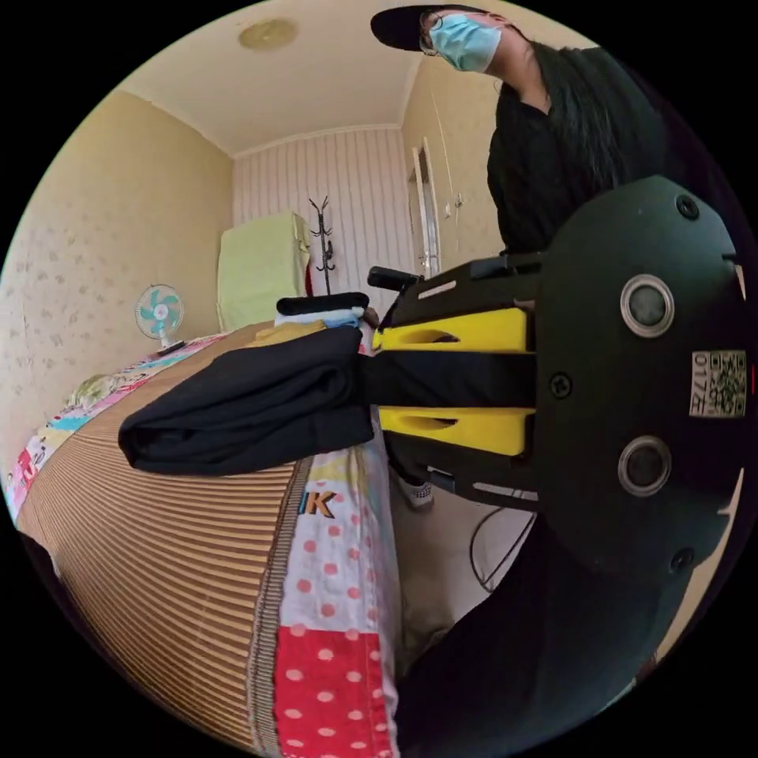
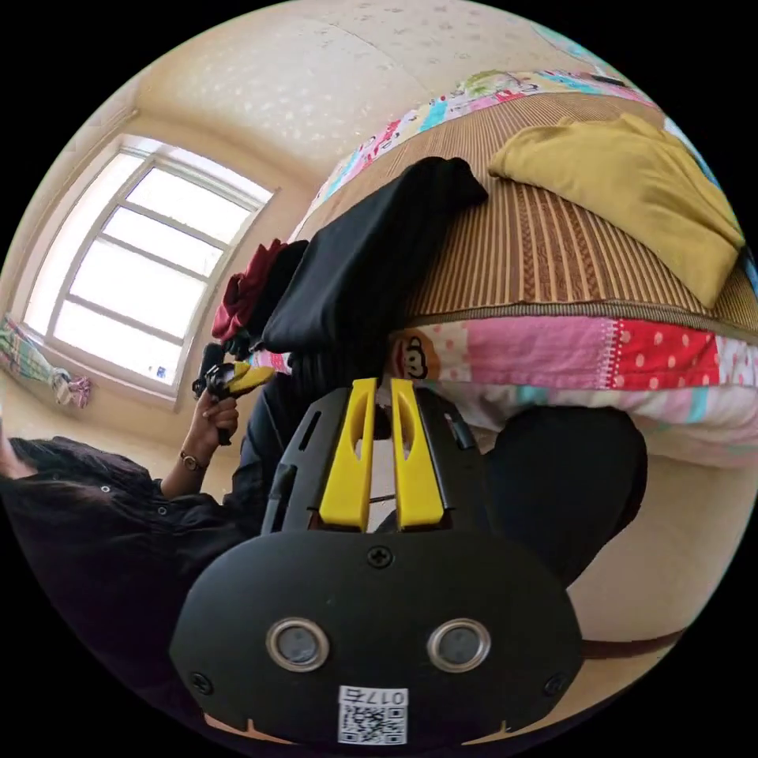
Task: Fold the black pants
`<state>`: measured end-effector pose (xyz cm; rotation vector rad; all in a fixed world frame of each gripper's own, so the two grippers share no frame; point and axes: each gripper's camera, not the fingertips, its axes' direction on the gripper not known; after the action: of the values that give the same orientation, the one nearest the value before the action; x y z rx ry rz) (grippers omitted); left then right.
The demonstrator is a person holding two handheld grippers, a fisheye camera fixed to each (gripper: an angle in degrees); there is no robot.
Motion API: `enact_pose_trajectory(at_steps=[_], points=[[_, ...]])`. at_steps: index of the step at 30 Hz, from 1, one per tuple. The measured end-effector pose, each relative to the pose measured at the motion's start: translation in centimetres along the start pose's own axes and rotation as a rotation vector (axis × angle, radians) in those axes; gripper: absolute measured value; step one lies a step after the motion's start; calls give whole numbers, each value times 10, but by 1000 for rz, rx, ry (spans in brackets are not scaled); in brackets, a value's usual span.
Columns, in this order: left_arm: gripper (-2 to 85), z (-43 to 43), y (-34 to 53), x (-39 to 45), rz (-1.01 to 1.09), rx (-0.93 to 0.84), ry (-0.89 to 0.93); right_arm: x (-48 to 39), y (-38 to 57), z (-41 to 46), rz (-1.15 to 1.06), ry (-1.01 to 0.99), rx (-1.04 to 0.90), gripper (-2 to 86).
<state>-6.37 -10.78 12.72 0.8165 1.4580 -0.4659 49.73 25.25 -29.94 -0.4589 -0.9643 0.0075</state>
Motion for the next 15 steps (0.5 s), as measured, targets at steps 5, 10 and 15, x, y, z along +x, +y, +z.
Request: enact_pose_trajectory(at_steps=[5, 10, 15], points=[[217, -14, -65, -5, -69, 16, -30, 44, -59, -6, 120, -253, 65, 189], [231, -1, -109, 3, -216, -49, -106, 59, -98, 22, 236, -292, -17, 217], [233, 33, -101, -10, -352, -181, 124, 89, -61, 1, 380, -296, 93, 220]])
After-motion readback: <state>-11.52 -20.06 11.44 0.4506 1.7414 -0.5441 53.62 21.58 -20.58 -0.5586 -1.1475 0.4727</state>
